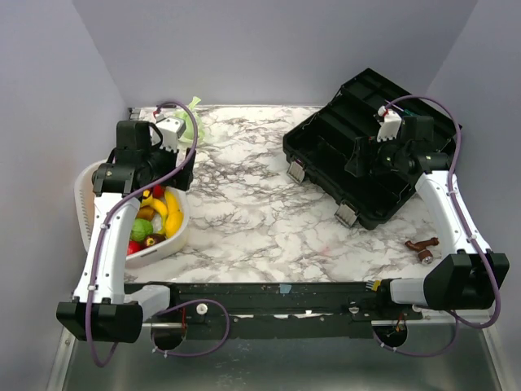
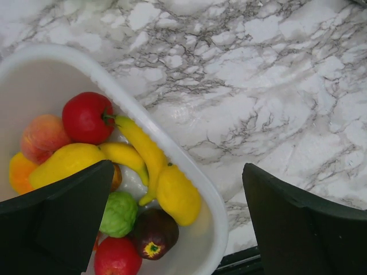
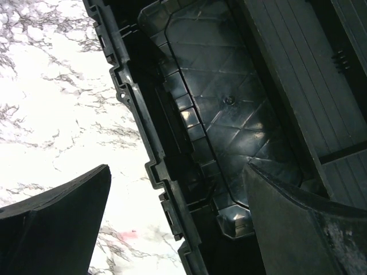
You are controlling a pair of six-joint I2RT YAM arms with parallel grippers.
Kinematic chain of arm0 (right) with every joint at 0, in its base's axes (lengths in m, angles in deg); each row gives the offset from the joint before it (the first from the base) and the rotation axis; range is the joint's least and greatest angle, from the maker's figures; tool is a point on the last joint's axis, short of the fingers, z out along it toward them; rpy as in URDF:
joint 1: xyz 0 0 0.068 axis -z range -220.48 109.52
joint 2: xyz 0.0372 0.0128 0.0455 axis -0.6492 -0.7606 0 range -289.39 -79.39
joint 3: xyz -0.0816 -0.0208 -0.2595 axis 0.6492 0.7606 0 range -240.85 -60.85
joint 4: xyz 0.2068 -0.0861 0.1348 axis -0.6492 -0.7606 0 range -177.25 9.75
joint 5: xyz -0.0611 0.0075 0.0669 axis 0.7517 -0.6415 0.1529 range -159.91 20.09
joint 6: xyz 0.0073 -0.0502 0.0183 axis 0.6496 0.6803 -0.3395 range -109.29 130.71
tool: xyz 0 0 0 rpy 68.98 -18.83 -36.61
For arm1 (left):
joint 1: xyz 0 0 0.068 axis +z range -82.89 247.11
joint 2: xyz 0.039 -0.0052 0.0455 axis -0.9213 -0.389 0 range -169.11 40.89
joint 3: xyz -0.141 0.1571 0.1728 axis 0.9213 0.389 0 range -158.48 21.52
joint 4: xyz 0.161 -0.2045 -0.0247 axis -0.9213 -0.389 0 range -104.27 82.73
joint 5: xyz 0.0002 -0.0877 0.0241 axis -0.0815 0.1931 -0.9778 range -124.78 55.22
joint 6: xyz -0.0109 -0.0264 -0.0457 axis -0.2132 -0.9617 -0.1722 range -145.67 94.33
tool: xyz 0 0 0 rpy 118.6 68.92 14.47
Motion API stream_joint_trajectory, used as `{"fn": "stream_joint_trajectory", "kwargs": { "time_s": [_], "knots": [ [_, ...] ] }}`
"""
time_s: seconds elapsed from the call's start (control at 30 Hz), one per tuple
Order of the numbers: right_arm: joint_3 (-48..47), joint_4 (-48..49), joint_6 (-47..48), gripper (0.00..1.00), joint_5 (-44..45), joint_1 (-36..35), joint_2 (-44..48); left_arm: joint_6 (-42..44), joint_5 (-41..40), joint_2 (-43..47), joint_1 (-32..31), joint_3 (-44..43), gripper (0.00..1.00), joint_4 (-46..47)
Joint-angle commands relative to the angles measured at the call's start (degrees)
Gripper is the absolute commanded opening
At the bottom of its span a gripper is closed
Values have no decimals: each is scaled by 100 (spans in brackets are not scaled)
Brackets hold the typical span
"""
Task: Place the fake fruits into the plastic bag and tie a complex knot
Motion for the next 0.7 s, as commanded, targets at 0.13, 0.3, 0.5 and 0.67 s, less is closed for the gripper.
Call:
{"fn": "stream_joint_trajectory", "kwargs": {
  "time_s": [0.13,0.3,0.5,0.67],
  "knots": [
    [43,51,-75,100,-299,16,14,1065,-730,-1571,-63,-2229,98,-268],
    [126,64,-33,100,-328,16,16,1697,-913,-3147,-67,-4040,98,-709],
    [272,77,-30,100,-453,16,11,2297,-1269,-4463,-67,-4940,98,-230],
    [402,100,66,100,-532,16,-85,2552,-1478,-5247,-62,-5032,98,253]
  ]
}}
